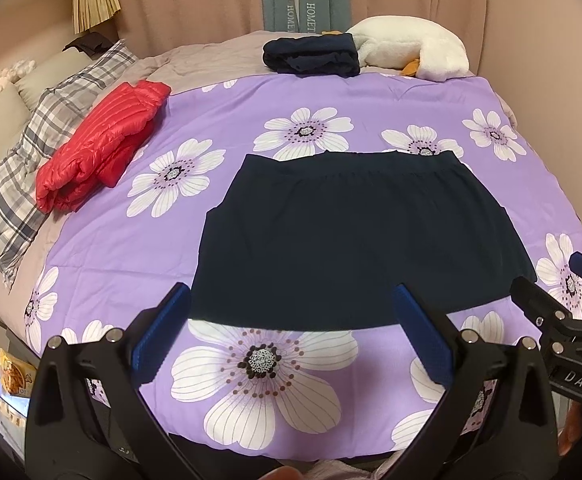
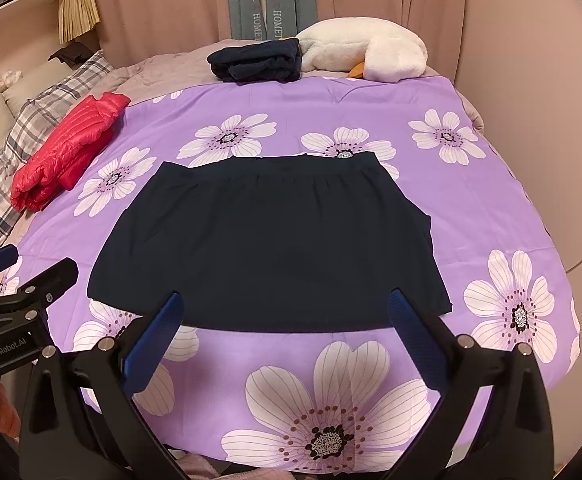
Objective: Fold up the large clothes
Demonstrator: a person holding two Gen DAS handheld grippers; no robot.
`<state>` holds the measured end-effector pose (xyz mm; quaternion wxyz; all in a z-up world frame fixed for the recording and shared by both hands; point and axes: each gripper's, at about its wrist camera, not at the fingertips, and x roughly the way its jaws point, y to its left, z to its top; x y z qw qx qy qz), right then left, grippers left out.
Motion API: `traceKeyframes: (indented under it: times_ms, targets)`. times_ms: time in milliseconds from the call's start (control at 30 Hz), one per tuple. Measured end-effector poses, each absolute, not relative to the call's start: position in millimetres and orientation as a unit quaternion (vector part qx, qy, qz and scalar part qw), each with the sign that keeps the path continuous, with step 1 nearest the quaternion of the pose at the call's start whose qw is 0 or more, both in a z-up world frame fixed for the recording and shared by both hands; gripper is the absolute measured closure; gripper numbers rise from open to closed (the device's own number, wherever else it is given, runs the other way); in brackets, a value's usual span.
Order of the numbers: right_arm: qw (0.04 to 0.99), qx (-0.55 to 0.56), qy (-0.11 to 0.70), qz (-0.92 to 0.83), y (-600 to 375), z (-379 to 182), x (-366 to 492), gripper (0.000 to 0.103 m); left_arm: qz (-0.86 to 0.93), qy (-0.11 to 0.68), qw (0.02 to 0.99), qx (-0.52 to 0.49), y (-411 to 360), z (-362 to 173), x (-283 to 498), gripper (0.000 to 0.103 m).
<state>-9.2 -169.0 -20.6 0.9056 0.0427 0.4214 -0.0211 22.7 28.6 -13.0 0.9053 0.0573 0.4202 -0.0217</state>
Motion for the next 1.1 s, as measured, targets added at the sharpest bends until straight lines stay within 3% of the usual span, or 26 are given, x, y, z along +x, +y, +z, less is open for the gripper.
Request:
traceKeyframes:
  times_ms: [1100]
  targets:
    - [0.906, 0.046, 0.420, -0.019, -167.4, -19.0, -8.8, 0.001, -0.023, 0.421, 0.905, 0.063, 22.8, -14.6, 21.5, 0.002]
